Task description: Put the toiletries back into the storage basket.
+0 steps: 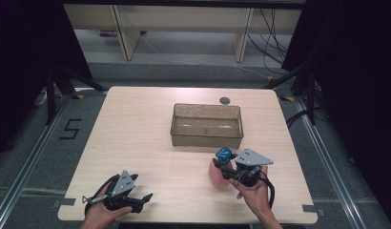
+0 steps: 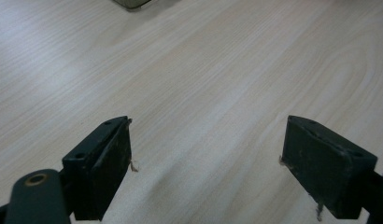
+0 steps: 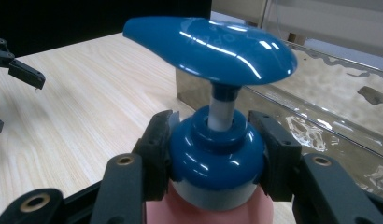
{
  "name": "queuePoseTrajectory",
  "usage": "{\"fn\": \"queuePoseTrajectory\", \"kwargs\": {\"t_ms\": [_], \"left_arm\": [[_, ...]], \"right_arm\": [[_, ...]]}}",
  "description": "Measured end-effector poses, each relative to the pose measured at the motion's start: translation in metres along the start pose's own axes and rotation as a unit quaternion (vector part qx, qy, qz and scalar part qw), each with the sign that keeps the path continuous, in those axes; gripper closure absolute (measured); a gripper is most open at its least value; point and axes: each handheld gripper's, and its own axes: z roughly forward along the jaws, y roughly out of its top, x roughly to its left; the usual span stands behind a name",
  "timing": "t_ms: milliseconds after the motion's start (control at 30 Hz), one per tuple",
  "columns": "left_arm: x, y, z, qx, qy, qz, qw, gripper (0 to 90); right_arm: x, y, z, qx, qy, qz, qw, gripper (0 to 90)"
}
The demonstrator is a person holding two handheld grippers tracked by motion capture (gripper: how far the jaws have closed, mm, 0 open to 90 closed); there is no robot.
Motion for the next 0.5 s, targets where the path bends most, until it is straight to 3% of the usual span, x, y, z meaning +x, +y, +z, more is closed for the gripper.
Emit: {"fn": "queuePoseTrajectory", "kwargs": {"t_ms": [233, 367, 400, 500], "left_arm": [[-0.0002, -0.0003, -0.0001, 0.002, 0.001, -0.001, 1.0000, 15.4], [0.0003, 0.0000, 0.0001, 0.001, 0.001, 0.000, 1.0000, 15.4], [0.0002, 0.0000, 0.0002, 0.000, 0.001, 0.000, 1.0000, 15.4], [-0.0009, -0.0009, -0.0003, 0.003, 0.000, -0.004, 1.0000, 15.4]], "right_arm": [[-0.0038, 0.0024, -0.0029, -0.011, -0.001, 0.018, 0.9998, 53.4], [-0.0040, 0.0060, -0.0048, -0.009, -0.002, 0.015, 0.9998, 53.4], [-0.0058, 0.0068, -0.0044, -0.017, -0.008, 0.005, 0.9998, 53.4], [-0.0057, 0.0091, -0.0068, 0.000, 0.007, 0.033, 0.9994, 53.4]]}}
